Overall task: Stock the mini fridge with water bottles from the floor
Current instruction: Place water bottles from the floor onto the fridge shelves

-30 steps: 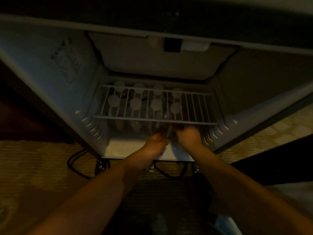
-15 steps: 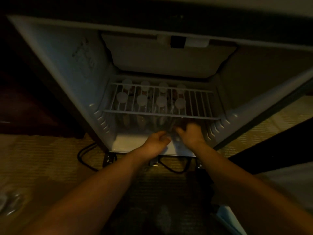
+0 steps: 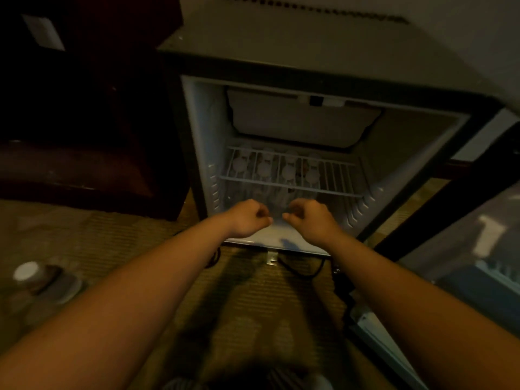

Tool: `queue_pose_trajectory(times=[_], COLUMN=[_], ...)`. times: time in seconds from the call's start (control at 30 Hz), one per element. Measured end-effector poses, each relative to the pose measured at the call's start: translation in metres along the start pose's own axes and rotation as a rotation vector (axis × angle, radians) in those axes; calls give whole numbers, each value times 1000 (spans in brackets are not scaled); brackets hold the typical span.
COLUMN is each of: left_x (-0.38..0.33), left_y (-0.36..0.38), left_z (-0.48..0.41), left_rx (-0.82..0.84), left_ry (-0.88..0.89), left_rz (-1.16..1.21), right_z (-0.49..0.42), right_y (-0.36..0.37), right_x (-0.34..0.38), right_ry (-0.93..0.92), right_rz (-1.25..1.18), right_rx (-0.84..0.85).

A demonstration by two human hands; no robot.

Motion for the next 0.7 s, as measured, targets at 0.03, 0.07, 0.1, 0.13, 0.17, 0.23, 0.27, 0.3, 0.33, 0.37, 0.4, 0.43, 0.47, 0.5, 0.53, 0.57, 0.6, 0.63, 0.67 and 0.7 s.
queue_pose_trajectory(times=[0.03, 0.07, 0.1, 0.13, 0.17, 0.23, 0.27, 0.3, 0.33, 0.37, 0.4, 0.43, 0.47, 0.5, 0.53, 0.57, 0.6, 0.63, 0.67, 0.7], left_x=[-1, -3, -5, -8, -9, -11, -10, -7, -4, 0, 4, 8, 12, 16, 21, 25, 30, 36, 43, 51], left_y=[-8, -16, -24, -32, -39, -54, -62, -70, -78, -85, -92, -98, -104, -110, -117, -124, -130, -136, -141, -145], left_z=[10, 22, 34, 46, 59, 85, 98, 114, 130, 148, 162, 176, 193, 208, 224, 240, 255, 271, 287, 302], left_rx=[-8, -20, -36, -47, -55, -68, -75, -86, -101, -117, -128, -141, -154, -162, -175, -188, -196, -200, -200, -198], left_ry=[1, 7, 9, 14, 12, 3, -2, -11, -17, -31, -44, -64, -86, -108, -122, -138, -152, -175, -202, -231], left_rz=[-30, -56, -80, -106, -130, -168, -183, -198, -207, -208, -209, -207, -208, -206, -207, -212, -222, -232, -240, -242], right_z=[9, 18, 27, 36, 45, 64, 75, 88, 101, 115, 126, 137, 150, 161, 172, 182, 192, 202, 212, 221], right_y=[0, 0, 0, 0, 0, -1, -2, -2, 0, 4, 7, 10, 15, 20, 26, 33, 40, 47, 56, 64], right_x=[12, 25, 38, 52, 66, 95, 111, 128, 144, 161, 175, 188, 202, 214, 226, 239, 250, 261, 272, 281], right_ry=[-29, -63, -91, -124, -156, -229, -271, -312, -354, -392, -428, -461, -497, -524, -549, -567, -583, -599, -613, -629], right_rz=[29, 56, 87, 116, 150, 219, 248, 278, 307, 336, 364, 394, 424, 451, 475, 497, 514, 533, 558, 588], right_rx=[13, 27, 48, 71, 94, 117, 120, 125, 131, 142, 149, 156, 164, 175, 187, 198, 204, 209, 214, 220])
Point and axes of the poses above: each hand's wrist, its own z-axis away from the middle knuckle, its own y-axis out of the palm, x = y × z, the point moved 9 cm from there along -z, towards the middle knuckle, and after that the axes turned 14 degrees about y, right-handed, at the moved point
